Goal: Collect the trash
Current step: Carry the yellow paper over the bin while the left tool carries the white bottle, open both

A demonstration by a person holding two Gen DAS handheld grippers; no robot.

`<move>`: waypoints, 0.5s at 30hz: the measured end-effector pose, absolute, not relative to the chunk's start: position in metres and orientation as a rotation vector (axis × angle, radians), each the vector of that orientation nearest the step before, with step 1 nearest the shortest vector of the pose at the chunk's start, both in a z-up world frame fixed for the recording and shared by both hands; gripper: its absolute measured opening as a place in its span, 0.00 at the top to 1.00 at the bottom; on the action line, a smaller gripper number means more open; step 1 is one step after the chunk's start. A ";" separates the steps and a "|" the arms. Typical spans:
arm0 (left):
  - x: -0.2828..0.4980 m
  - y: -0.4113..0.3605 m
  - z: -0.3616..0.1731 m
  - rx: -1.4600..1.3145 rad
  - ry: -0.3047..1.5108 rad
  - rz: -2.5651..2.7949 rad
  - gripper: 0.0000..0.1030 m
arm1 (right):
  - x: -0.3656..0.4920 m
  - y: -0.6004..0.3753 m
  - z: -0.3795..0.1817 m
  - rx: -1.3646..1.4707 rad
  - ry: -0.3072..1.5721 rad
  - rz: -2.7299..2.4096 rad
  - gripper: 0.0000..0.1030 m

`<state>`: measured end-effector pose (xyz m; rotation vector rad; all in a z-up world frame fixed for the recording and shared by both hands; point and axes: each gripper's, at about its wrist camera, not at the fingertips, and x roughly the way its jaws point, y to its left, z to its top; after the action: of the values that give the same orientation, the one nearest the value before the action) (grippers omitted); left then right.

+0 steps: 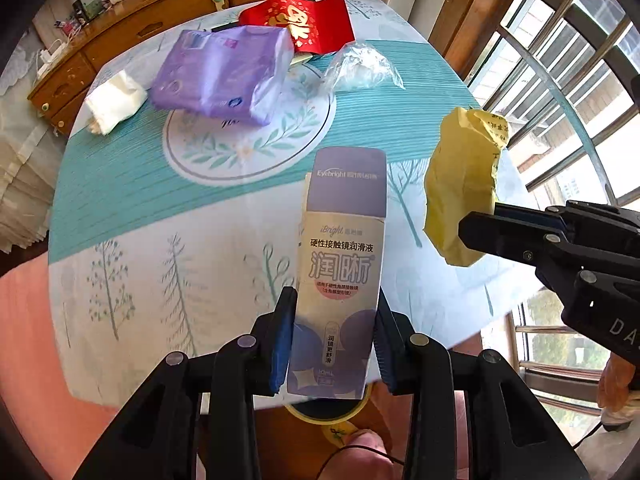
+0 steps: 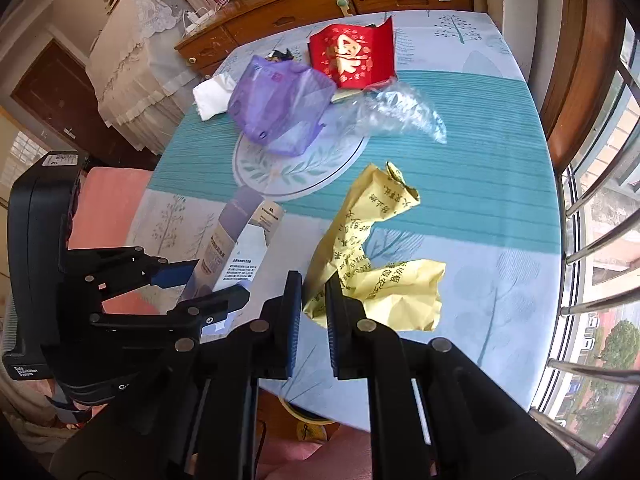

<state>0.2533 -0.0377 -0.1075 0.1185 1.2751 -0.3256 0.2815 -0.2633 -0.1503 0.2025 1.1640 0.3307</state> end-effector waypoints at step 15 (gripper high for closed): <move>0.044 -0.033 -0.242 0.060 1.371 -0.242 0.66 | 0.077 -0.148 -0.229 0.236 1.335 0.336 0.91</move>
<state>0.0435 -0.0327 -0.2424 0.0602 1.3715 -0.2421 0.0765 -0.1479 -0.2290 0.2362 1.3351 0.3358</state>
